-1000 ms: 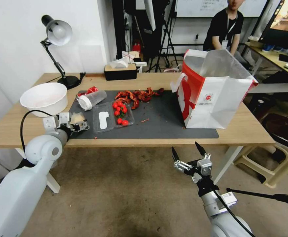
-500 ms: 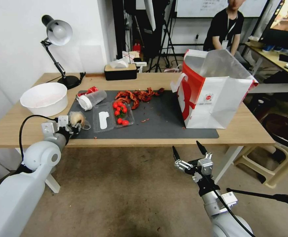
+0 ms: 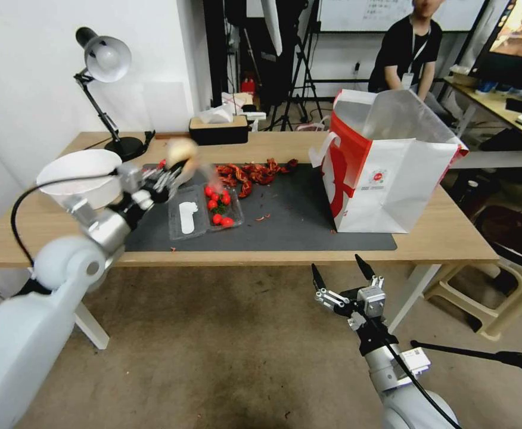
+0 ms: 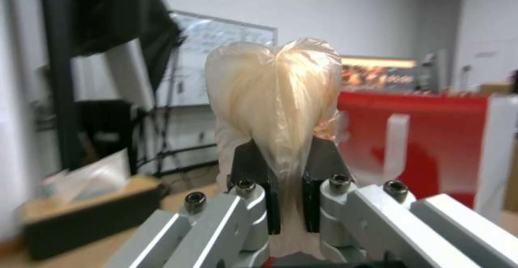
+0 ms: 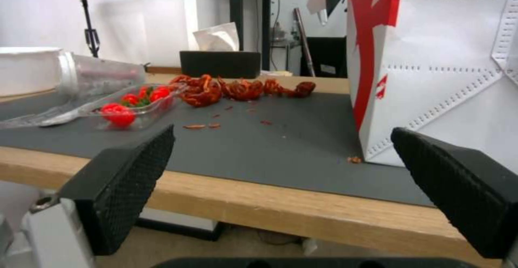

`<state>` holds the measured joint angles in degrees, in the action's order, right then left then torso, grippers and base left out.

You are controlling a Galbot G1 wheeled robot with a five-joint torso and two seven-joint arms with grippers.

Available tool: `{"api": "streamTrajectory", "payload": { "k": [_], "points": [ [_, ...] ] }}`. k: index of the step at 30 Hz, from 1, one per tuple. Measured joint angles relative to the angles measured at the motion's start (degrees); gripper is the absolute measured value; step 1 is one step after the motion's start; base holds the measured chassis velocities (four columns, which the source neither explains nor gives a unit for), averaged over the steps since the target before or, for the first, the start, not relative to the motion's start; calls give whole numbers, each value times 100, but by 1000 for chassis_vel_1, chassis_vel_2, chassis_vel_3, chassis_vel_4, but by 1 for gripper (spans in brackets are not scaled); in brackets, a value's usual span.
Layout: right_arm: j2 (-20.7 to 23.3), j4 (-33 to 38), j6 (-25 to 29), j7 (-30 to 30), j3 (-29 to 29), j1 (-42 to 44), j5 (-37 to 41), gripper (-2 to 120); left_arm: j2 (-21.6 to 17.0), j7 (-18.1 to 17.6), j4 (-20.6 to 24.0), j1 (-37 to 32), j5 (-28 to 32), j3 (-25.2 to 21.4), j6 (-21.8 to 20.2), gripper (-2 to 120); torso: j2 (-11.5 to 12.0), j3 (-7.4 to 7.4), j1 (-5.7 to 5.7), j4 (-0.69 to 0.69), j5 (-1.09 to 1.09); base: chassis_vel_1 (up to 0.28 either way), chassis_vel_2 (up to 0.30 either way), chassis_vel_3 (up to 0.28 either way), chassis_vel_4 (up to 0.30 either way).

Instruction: Pick up the trash from the table and place it into the takeout bag.

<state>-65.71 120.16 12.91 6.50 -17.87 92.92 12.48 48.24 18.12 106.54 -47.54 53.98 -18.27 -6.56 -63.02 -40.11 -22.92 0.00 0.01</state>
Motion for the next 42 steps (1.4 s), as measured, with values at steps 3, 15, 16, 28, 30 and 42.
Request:
{"api": "streamTrajectory", "payload": {
  "k": [3,15,16,28,30,42],
  "points": [
    [-20,19,-15,-1,10,20,-30,100,-21,-46,-121,447,111,332,-6,6,0,0,0,2,-1,0,0,0,0],
    [-256,62,-6,-59,44,149,-186,100,1098,-319,-1518,3680,410,2769,-145,6,0,-1,-1,-2,3,0,0,0,0],
    [-293,62,-2,-62,45,170,-214,100,1446,-310,-1873,4173,413,3118,-114,6,1,-1,-1,-1,3,0,0,0,0],
    [-364,-5,79,-72,13,234,-254,100,2783,-312,-3479,5996,-28,5071,174,6,1,0,-1,1,0,0,0,0,0],
    [-364,-6,88,-72,9,251,-254,100,2910,-314,-3601,6115,-180,5199,165,6,0,0,-1,1,0,0,0,0,0],
    [-263,48,169,-76,-56,336,-236,100,3229,-40,-4033,6302,-773,5694,44,12,0,0,0,1,-1,0,0,0,0]
  ]
}}
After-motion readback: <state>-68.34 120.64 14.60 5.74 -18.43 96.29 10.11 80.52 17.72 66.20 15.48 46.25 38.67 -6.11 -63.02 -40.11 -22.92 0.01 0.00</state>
